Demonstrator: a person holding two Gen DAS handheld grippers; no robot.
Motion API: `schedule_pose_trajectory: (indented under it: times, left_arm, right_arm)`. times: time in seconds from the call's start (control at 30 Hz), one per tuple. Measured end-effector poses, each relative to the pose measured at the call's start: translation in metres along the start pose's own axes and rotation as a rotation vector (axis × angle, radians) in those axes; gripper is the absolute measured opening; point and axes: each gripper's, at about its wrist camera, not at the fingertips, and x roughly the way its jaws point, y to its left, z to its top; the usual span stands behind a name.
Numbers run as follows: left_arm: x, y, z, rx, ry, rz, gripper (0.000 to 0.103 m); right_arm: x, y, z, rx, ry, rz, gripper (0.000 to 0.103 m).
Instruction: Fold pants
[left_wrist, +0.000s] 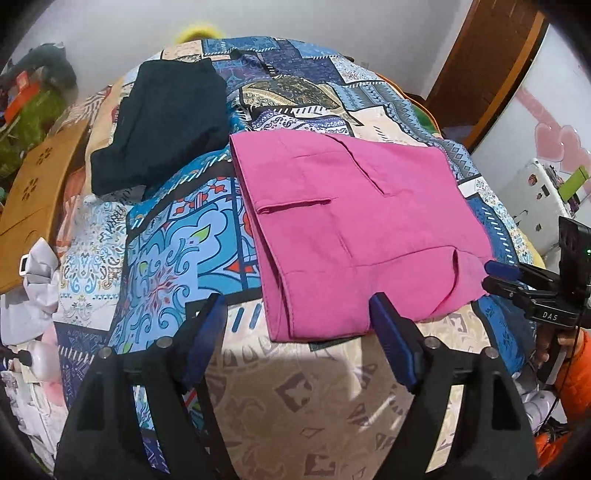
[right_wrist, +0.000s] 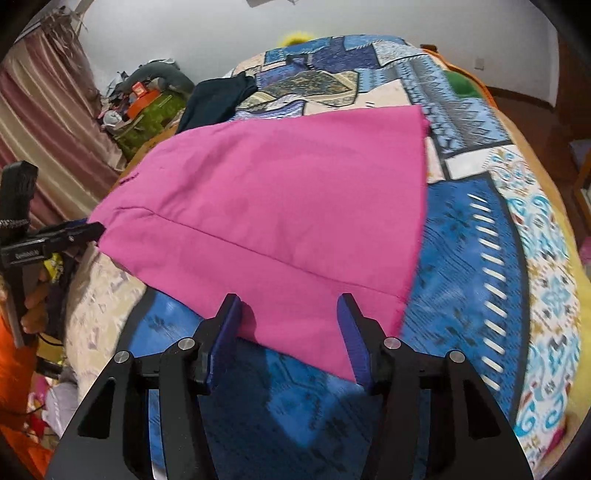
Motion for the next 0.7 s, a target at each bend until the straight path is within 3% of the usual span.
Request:
schedule_pose_trajectory:
  times: [0.2,0.33,0.57,0.7]
  left_arm:
    - [-0.007,-0.002,0.003,0.002,0.011,0.014,0.080]
    - [-0.019,-0.003,0.014,0.021,-0.014,0.052,0.080]
    - [-0.022,0.012,0.060,-0.030,-0.063,0.069,0.080]
    - [-0.003,0.025,0.089,-0.080,-0.043,0.053,0.080]
  right_arm:
    - [-0.011,-0.012,0.001,0.026,0.010,-0.054,0.047]
    - [-0.032,-0.025,0.011,0.059,-0.057,-0.077,0.050]
    - [-0.058,-0.047,0.051,0.073,-0.179,-0.109,0.050]
    - [-0.054,-0.055,0.074,0.073,-0.216,-0.119,0.050]
